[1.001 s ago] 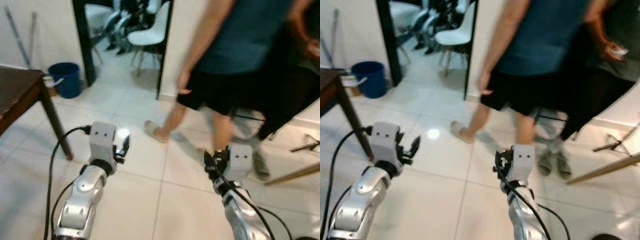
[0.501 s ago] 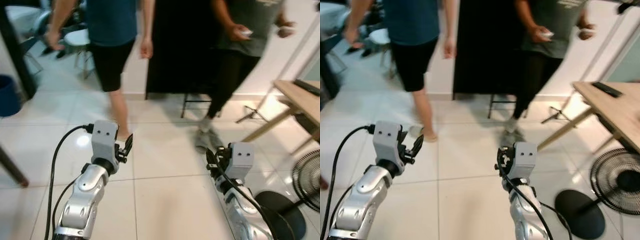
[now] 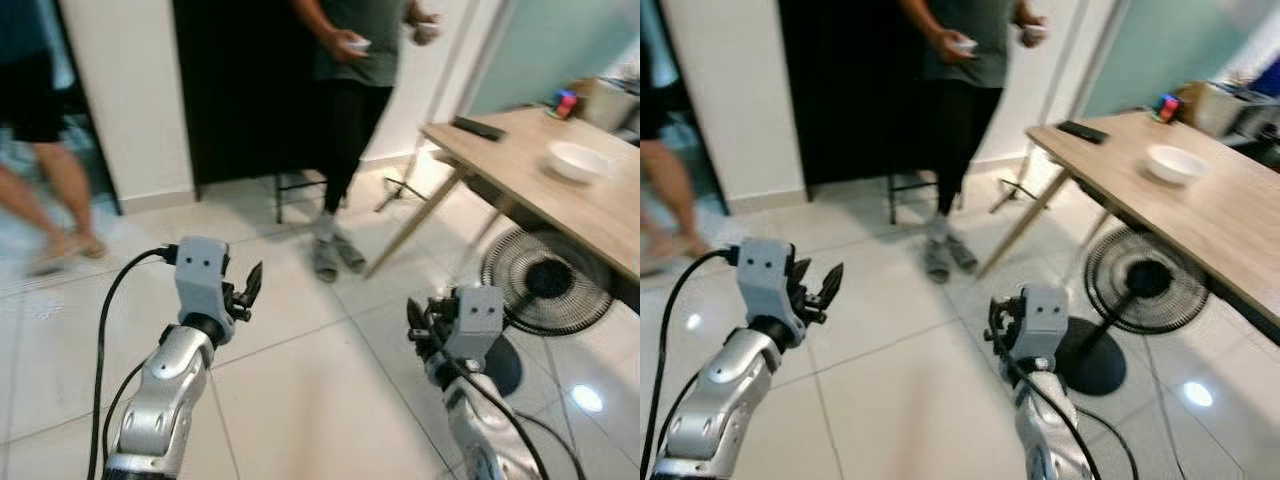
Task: Setting the table
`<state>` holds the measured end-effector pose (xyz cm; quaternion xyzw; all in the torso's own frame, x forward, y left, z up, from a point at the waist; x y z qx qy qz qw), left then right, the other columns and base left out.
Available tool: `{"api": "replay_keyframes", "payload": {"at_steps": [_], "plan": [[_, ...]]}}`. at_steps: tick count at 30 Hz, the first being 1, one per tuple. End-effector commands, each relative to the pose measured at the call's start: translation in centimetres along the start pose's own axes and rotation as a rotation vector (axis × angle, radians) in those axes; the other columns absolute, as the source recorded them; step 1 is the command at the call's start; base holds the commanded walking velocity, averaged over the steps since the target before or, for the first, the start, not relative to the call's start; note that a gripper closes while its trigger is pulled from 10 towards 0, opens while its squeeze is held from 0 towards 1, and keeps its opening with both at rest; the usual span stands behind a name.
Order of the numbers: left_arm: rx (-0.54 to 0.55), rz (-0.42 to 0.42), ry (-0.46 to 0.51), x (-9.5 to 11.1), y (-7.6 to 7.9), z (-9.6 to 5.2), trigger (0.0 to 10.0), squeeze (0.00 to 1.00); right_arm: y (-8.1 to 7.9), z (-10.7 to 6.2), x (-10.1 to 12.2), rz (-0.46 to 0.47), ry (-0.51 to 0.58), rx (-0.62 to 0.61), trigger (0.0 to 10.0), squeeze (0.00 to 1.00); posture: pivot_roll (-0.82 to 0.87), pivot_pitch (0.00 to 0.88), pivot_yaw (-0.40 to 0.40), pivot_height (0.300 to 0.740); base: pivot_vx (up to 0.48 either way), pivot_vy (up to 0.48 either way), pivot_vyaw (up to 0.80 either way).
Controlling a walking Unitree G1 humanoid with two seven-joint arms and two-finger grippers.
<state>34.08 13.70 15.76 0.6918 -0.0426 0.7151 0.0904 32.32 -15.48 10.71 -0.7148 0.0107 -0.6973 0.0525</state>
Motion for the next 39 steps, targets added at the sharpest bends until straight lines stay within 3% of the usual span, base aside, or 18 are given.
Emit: {"api": "replay_keyframes", "payload": {"at_steps": [1,26,29,30,31,39], "plan": [[-0.001,-0.009,-0.014,-0.3,0.2,-0.1,10.0,0.00,0.4,-0.1,-0.1,0.005,-0.005,-0.012,10.0,0.00,-0.09,0.000,-0.005,0.740,0.000,0.000,-0.80],[0.005,0.017,-0.019,-0.4,0.1,-0.1,10.0,0.00,0.3,0.1,0.4,0.032,0.008,-0.019,10.0,0.00,-0.09,0.000,-0.004,0.740,0.000,0.000,-0.80],[0.053,0.085,-0.002,-0.2,-0.7,0.0,10.0,0.00,0.0,0.4,1.9,0.083,0.069,-0.017,10.0,0.00,-0.09,0.000,-0.002,0.740,0.480,0.000,0.00],[0.072,0.115,0.001,-0.2,-0.9,0.1,10.0,0.05,-0.1,0.5,2.5,0.085,0.089,-0.013,10.0,0.00,-0.09,0.000,-0.001,0.740,0.480,0.000,0.00],[0.082,0.100,0.013,0.0,-0.9,0.3,10.0,0.18,-0.4,0.6,3.1,0.088,0.110,-0.003,10.0,0.00,-0.09,0.000,-0.001,0.740,0.480,0.000,0.00],[0.090,0.077,0.048,0.9,-0.9,0.6,10.0,0.17,-1.2,1.1,5.6,0.095,0.187,0.032,10.0,0.00,-0.09,0.000,0.000,0.740,0.480,0.000,0.00]]}}
Point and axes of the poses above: a point about 5 cm out from each wrist's last joint towards the gripper, its own z axis pointing out of the wrist towards the gripper, its own x axis along the axis of the wrist's last joint, y = z × x, the point moved 4 cm from there along z, pointing out of the wrist towards the gripper, and after that the axes turned 2 degrees about -z, right-handed, at the moved point
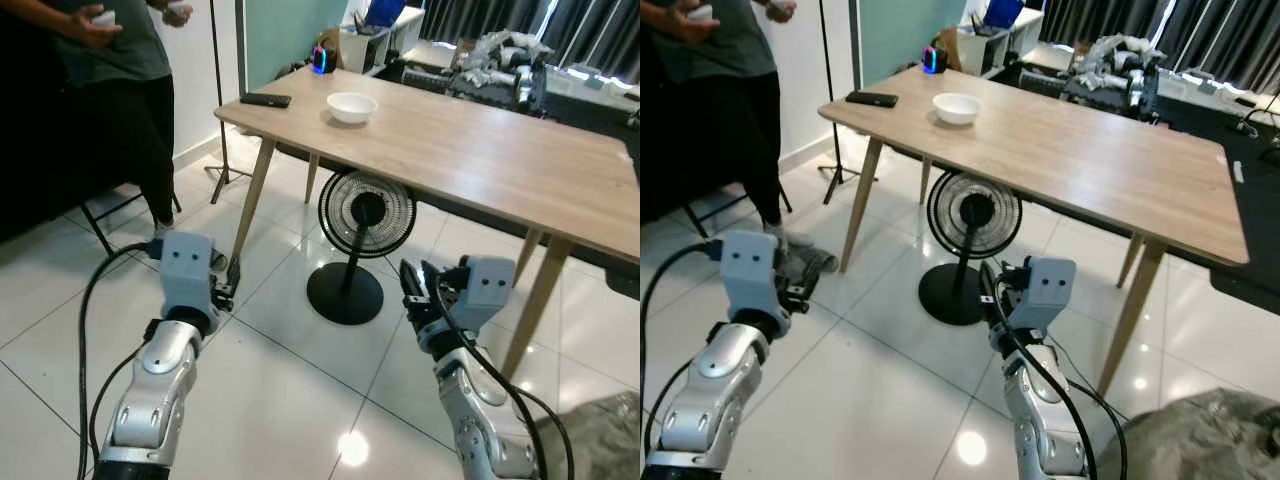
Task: Setting the table
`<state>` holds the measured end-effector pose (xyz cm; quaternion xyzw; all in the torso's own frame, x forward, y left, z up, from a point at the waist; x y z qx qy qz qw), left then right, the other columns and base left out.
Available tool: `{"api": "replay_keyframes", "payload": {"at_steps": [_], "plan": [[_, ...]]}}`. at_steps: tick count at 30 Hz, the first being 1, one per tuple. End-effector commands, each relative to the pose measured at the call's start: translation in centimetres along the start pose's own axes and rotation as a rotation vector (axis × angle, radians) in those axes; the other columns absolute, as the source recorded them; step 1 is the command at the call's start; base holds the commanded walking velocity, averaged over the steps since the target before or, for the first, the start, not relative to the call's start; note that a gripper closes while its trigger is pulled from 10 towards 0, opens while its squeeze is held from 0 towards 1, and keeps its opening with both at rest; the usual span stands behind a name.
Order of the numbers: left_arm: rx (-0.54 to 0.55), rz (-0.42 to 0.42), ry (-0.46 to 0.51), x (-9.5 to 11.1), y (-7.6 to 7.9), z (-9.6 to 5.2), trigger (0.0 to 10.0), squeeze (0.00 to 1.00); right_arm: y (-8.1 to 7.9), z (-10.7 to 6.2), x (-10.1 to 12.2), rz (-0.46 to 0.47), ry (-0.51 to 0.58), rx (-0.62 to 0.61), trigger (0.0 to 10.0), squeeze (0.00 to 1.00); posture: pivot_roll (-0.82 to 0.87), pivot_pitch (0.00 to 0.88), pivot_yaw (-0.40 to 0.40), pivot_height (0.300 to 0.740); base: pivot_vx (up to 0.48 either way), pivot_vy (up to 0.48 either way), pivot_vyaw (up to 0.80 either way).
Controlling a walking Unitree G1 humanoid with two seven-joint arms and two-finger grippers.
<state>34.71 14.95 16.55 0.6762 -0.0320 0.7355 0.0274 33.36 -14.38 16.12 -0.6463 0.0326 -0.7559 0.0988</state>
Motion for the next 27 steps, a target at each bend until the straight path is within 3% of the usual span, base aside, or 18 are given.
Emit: {"api": "replay_keyframes", "payload": {"at_steps": [1,11,27], "plan": [[-0.011,-0.004,0.002,0.09,0.38,0.20,10.0,0.17,0.21,0.15,0.40,0.002,0.008,-0.010,10.0,0.00,-0.09,0.000,0.000,0.740,0.480,0.000,0.00],[-0.010,-0.006,0.006,0.08,0.45,0.27,10.0,0.17,0.24,0.05,0.10,0.015,-0.009,-0.011,10.0,0.00,-0.09,0.000,0.000,0.740,0.480,0.000,0.00],[-0.015,-0.006,0.002,-0.07,0.40,0.26,10.0,0.17,0.56,-0.13,-0.43,0.014,-0.036,-0.022,10.0,0.00,-0.09,0.000,0.004,0.740,0.480,0.000,-0.80]]}}
Point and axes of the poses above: a point about 5 cm out from each wrist's last joint towards the gripper, its own z axis pointing out of the wrist towards the gripper, its own x axis along the axis of the wrist's last joint, y = z × x, the point moved 4 cm from there along z, pointing out of the wrist towards the gripper, and after that the axes turned 2 degrees about -z, right-handed, at the moved point
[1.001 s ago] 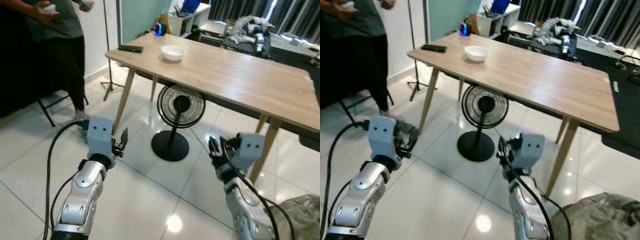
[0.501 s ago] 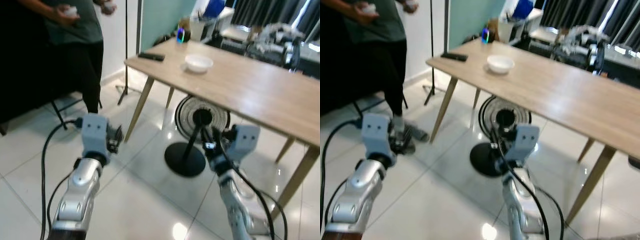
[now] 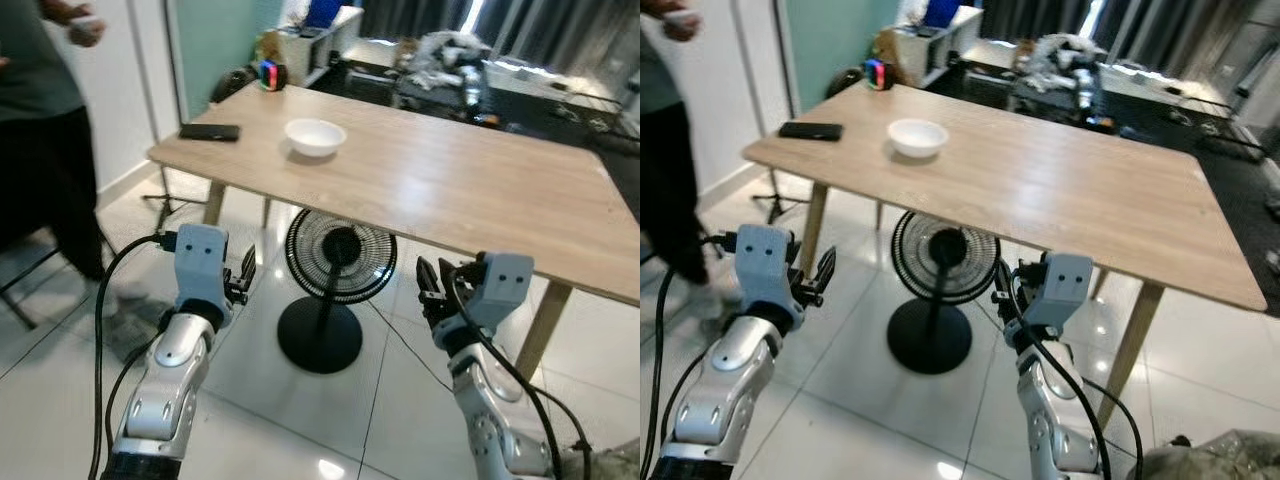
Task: Setting the table
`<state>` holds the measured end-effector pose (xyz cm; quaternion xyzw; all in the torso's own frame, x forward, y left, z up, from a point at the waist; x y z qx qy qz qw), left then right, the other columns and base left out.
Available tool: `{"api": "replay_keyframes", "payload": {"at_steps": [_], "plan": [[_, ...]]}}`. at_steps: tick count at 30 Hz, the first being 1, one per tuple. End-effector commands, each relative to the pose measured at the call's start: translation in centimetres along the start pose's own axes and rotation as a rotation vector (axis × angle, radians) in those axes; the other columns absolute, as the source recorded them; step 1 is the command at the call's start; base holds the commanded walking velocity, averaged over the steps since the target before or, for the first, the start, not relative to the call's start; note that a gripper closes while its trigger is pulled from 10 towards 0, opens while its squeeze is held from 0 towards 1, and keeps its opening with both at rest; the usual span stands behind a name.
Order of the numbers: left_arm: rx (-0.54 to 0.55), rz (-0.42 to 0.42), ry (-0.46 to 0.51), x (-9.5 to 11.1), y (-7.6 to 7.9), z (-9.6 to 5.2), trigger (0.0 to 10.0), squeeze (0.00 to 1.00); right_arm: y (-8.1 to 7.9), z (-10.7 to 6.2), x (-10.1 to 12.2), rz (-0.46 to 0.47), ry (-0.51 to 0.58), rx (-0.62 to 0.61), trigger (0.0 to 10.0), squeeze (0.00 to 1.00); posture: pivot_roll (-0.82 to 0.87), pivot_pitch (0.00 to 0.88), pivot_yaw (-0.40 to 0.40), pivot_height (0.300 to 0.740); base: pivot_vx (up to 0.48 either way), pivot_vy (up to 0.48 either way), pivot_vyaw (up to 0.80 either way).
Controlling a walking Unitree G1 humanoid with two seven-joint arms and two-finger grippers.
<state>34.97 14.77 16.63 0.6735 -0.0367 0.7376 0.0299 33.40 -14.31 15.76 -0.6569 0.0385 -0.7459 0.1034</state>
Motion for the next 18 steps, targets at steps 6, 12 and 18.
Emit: {"api": "replay_keyframes", "payload": {"at_steps": [6,12,18], "plan": [[-0.002,-0.007,-0.003,-0.1,0.2,0.0,10.0,0.17,0.3,0.0,0.1,0.001,0.001,-0.007,10.0,0.00,-0.08,0.000,0.004,0.740,0.480,0.000,-0.80],[-0.001,-0.004,-0.003,-0.1,0.1,0.0,10.0,0.17,-0.2,0.1,0.3,0.001,0.010,0.020,10.0,0.00,-0.08,0.000,0.005,0.740,0.480,0.000,-0.13],[0.000,-0.003,-0.002,0.0,0.0,0.0,10.0,0.17,-1.3,0.3,0.6,0.012,0.017,0.065,10.0,0.00,-0.08,0.000,0.007,0.740,0.480,0.000,0.00]]}}
Point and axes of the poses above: a point about 5 cm out from each wrist's last joint towards the gripper, its own z axis pointing out of the wrist towards the gripper, its own x axis along the axis of the wrist's last joint, y = z × x, the point moved 4 cm from there along z, pointing out of the wrist towards the gripper, and after that the axes turned 2 degrees about -z, right-handed, at the moved point
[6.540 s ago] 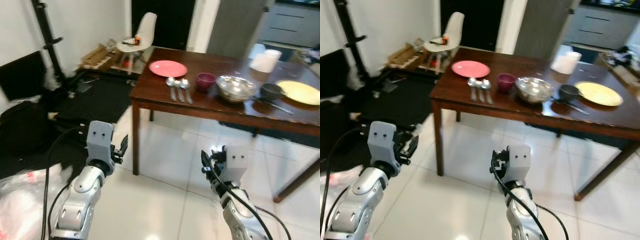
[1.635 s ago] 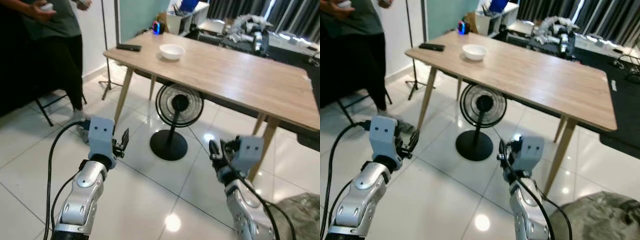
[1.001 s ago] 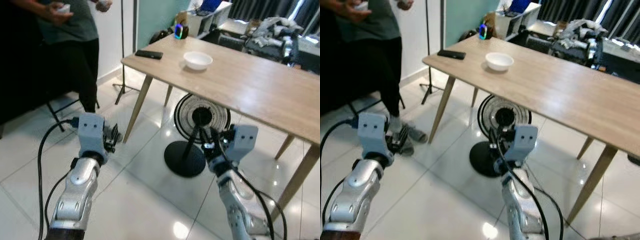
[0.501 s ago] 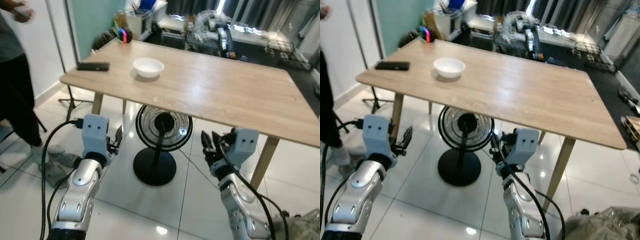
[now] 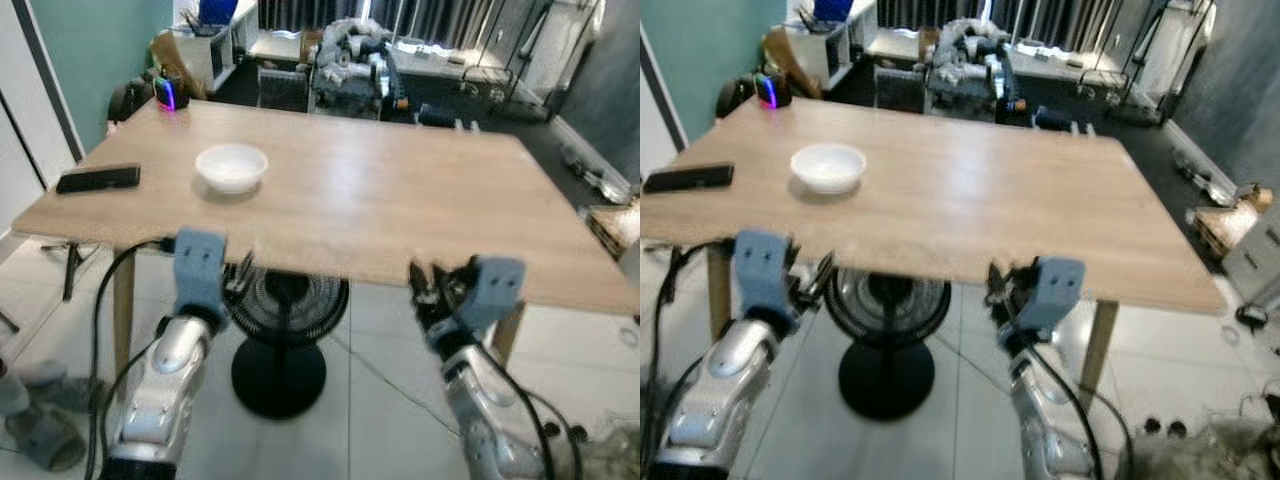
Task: Setting the table
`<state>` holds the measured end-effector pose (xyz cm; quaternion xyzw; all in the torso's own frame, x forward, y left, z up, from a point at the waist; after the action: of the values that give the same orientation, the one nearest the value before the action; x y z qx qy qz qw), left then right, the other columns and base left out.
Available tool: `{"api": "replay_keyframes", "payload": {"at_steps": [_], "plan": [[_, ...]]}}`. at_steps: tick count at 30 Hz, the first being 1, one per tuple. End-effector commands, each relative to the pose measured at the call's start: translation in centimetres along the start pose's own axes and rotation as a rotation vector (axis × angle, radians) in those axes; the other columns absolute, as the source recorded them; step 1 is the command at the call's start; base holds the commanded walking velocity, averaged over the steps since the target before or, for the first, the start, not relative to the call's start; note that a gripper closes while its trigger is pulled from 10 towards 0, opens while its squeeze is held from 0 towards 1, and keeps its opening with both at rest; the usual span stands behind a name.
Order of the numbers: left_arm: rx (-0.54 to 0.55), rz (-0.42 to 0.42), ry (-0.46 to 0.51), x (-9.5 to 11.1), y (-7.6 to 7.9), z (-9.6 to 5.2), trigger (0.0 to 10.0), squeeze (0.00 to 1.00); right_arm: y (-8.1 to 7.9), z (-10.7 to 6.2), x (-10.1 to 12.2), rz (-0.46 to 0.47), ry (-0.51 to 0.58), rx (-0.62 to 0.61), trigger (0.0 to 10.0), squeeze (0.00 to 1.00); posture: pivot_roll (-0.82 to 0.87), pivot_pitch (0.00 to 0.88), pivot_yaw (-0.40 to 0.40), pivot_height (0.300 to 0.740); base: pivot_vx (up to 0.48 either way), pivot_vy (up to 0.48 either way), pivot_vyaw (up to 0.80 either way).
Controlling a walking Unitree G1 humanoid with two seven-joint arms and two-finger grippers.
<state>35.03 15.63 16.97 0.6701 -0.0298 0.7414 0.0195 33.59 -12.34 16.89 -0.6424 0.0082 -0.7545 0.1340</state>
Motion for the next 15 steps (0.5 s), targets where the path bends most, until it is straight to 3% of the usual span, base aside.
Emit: {"api": "replay_keyframes", "payload": {"at_steps": [1,13,15], "plan": [[-0.023,-0.009,-0.012,-0.3,0.9,0.0,10.0,0.18,0.6,-0.2,0.0,0.010,-0.005,-0.015,10.0,0.00,-0.08,0.000,0.007,0.740,0.480,0.000,0.00],[-0.012,0.000,-0.007,-0.2,0.5,-0.2,10.0,0.17,-0.9,0.1,0.3,0.038,0.007,0.051,10.0,0.00,-0.06,0.000,0.003,0.740,0.480,0.000,0.00],[0.008,0.015,0.004,0.3,-0.2,-0.2,10.0,0.17,-1.4,0.3,0.5,0.044,0.008,0.072,10.0,0.00,-0.05,0.000,-0.003,0.740,0.480,0.000,0.00]]}}
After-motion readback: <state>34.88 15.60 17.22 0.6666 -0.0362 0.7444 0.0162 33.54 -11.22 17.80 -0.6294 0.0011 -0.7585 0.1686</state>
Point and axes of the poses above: a point about 5 cm out from each wrist's last joint towards the gripper, its own z axis pointing out of the wrist towards the gripper, its own x axis along the axis of the wrist's last joint, y = z × x, the point moved 4 cm from there along z, pointing out of the wrist towards the gripper, and after that the axes turned 2 degrees about -z, right-handed, at the moved point
